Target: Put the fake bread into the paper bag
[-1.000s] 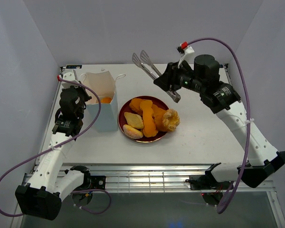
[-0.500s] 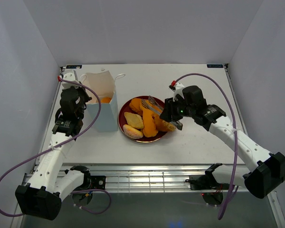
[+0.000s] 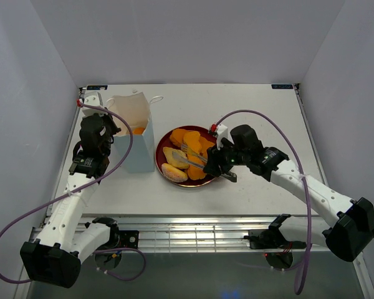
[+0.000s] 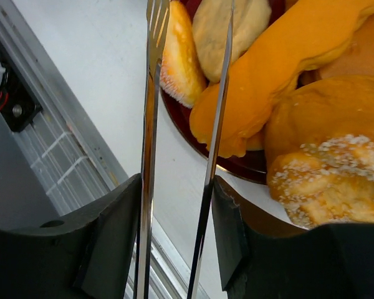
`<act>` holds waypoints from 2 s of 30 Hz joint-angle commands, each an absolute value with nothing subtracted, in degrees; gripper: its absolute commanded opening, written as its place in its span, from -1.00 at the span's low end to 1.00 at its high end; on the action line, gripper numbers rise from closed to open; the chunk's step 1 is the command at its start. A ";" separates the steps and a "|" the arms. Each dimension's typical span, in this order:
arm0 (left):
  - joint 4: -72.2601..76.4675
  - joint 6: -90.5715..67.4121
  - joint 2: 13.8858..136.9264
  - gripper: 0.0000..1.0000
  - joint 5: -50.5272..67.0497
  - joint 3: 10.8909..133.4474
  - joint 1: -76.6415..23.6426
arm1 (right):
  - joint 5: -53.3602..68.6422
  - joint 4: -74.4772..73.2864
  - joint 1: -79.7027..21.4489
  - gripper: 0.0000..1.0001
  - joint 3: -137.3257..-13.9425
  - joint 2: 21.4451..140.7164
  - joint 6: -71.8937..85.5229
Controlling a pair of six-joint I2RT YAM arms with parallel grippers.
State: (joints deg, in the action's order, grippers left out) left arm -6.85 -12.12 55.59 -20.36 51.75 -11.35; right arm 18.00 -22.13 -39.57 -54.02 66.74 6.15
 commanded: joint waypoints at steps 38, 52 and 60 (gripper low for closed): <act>-8.00 -12.39 54.84 -1.00 -19.42 53.35 -11.08 | 16.09 -21.45 -49.57 0.17 -56.25 75.85 -7.73; -8.26 -12.22 54.84 -1.00 -19.16 53.44 -11.16 | 12.48 -21.36 -50.36 -0.24 -57.39 76.73 -7.56; -8.26 -12.13 54.49 -1.00 -19.42 53.35 -11.16 | 13.71 -23.38 -50.71 -0.71 -59.06 76.20 -7.38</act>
